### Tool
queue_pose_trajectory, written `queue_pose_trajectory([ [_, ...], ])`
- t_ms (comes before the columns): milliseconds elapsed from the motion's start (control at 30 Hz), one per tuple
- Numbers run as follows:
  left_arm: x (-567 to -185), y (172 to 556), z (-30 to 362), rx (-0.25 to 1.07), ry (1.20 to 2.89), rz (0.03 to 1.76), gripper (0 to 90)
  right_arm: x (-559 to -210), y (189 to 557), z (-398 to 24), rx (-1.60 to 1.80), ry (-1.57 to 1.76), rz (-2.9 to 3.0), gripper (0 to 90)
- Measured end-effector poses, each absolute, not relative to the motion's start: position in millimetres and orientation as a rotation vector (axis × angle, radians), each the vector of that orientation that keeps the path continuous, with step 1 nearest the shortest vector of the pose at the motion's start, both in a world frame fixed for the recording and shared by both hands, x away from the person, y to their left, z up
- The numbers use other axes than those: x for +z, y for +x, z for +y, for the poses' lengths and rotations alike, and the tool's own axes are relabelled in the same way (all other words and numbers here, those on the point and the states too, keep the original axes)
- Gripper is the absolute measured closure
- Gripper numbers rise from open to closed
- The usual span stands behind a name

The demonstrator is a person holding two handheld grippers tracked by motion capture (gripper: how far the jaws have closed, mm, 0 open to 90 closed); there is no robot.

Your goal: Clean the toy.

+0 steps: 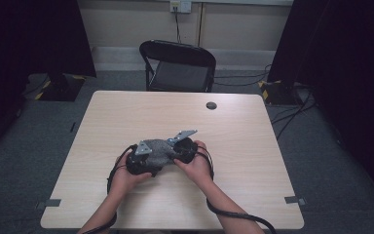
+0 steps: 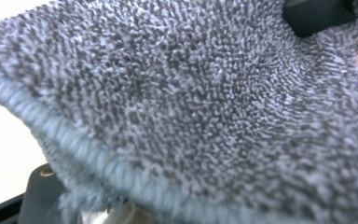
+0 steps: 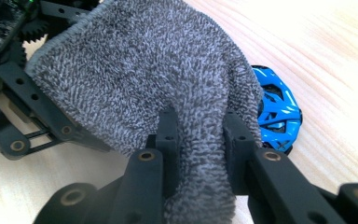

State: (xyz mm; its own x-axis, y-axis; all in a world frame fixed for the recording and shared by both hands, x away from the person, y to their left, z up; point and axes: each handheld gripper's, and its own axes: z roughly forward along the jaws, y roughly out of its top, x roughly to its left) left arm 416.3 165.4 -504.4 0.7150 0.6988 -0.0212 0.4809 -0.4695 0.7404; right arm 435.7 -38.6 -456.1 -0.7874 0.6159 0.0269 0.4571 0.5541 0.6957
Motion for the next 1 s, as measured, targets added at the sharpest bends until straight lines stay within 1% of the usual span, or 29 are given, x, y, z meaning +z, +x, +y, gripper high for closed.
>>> queue_pose_trajectory([
  [400,-504,416,165,0.371,2.159,0.894,23.8,-453,439,-37,0.993,0.885,2.569,72.2],
  [1000,-504,415,165,0.37,2.157,0.898,23.9,-458,459,-50,0.953,0.97,2.541,72.3],
])
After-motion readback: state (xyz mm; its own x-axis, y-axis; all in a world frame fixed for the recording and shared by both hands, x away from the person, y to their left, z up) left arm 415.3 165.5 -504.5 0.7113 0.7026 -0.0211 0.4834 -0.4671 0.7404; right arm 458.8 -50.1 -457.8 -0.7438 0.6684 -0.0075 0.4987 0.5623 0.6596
